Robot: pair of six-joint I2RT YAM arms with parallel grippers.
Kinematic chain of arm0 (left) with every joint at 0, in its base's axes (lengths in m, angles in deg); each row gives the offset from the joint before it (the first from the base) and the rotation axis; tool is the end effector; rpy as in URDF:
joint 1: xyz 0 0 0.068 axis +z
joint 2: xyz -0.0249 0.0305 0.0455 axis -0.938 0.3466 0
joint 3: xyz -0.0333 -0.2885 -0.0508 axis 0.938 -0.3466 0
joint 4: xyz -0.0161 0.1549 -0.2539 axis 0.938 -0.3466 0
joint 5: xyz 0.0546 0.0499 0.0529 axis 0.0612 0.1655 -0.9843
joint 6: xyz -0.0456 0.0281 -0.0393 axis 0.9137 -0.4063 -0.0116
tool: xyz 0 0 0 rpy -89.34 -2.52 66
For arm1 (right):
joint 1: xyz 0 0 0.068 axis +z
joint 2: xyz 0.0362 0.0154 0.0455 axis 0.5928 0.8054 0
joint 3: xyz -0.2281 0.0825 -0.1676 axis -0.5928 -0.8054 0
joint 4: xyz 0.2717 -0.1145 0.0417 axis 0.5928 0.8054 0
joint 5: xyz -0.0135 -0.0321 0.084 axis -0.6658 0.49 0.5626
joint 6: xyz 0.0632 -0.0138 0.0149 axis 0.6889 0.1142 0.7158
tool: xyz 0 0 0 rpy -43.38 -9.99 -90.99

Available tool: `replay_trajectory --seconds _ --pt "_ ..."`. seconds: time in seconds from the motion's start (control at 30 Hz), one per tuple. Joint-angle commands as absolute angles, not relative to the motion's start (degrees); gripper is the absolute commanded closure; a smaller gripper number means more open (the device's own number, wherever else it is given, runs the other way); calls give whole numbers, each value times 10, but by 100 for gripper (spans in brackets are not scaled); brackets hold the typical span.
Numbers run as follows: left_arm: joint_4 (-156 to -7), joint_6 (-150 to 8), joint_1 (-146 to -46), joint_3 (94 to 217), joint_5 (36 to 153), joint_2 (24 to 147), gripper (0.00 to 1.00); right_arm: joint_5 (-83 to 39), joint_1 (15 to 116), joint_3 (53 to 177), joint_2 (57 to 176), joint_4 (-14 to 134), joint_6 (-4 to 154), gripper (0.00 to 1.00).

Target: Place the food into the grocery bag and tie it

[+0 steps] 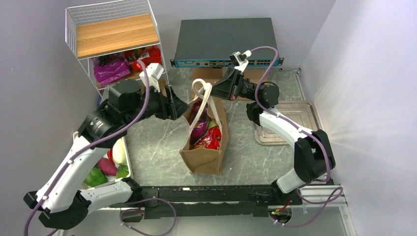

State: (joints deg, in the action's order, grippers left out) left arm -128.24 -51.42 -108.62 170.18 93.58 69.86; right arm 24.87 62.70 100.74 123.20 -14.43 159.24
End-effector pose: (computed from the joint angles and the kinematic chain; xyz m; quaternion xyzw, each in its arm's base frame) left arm 0.1671 -0.1434 0.5053 0.0934 0.8015 -0.3792 0.4528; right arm 0.3018 0.1976 0.4061 -0.1914 0.5006 0.7939 0.2872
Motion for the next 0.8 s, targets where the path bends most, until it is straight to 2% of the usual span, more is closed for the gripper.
replay_trajectory --seconds 0.0,0.2,0.47,0.5,0.57,0.67,0.77 --pt "-1194 -555 -1088 1678 884 729 34 159 632 1057 1206 -273 1619 100" --pt "-1099 -550 -1076 1661 913 778 36 173 632 1058 1198 -264 1619 100" --pt "-1013 -519 -1067 1638 883 806 59 189 632 1055 1190 -256 1623 100" --pt "-1003 -516 -1067 1637 881 806 63 191 632 1055 1190 -255 1624 100" --pt "-1000 -510 -1068 1643 877 806 78 196 633 1054 1190 -254 1626 100" --pt "-1011 -515 -1068 1653 873 805 92 200 632 1050 1189 -253 1627 100" --pt "-1033 -520 -1068 1664 877 808 93 200 632 1047 1190 -254 1629 100"
